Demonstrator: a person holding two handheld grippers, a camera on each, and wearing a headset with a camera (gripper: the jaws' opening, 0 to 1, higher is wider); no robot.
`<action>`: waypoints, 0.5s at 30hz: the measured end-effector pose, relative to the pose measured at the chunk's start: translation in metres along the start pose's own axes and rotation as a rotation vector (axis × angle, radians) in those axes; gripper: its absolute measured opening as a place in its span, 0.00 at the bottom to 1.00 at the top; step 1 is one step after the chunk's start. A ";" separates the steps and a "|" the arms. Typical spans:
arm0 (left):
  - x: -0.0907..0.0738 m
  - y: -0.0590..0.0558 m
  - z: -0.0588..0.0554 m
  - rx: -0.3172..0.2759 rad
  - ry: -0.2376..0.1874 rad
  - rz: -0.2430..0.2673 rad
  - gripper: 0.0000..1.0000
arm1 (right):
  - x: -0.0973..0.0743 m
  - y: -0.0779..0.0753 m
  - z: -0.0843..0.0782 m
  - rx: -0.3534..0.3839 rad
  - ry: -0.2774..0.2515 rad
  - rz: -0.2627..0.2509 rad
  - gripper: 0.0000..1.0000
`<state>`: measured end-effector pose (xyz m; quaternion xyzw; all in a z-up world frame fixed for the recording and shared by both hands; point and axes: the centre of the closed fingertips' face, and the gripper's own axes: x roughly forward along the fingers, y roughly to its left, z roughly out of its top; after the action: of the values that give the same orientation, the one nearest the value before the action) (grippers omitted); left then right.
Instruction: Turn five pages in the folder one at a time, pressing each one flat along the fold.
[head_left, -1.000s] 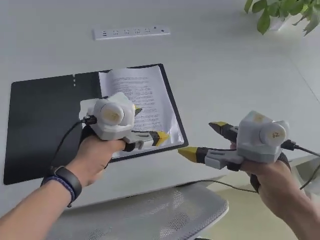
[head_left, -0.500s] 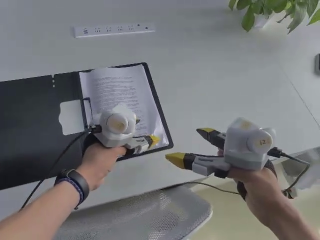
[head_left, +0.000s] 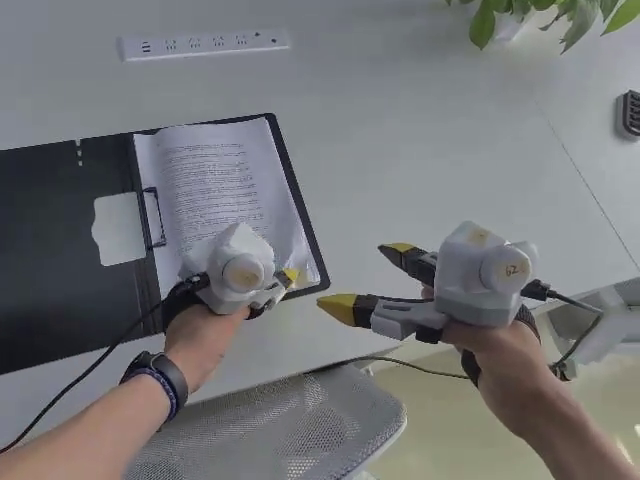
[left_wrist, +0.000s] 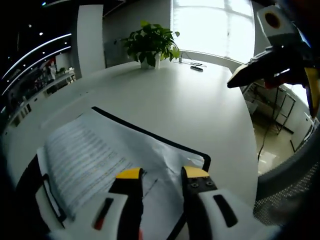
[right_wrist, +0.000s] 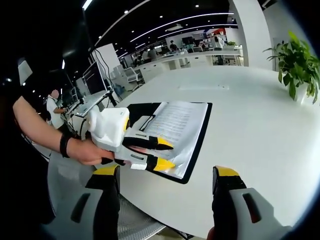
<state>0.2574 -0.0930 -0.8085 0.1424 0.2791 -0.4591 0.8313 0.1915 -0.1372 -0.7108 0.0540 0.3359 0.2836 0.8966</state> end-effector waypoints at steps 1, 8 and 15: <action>0.000 0.000 0.000 0.008 -0.002 0.009 0.28 | 0.000 0.000 0.000 0.002 -0.001 0.001 0.75; 0.002 0.002 0.002 -0.004 -0.031 0.040 0.15 | 0.002 0.002 -0.003 0.007 0.003 0.012 0.75; 0.004 -0.001 0.003 0.076 -0.033 0.047 0.03 | 0.003 0.000 -0.005 0.014 -0.001 0.018 0.75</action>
<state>0.2598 -0.0981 -0.8085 0.1726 0.2443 -0.4521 0.8403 0.1901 -0.1361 -0.7157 0.0632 0.3370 0.2893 0.8937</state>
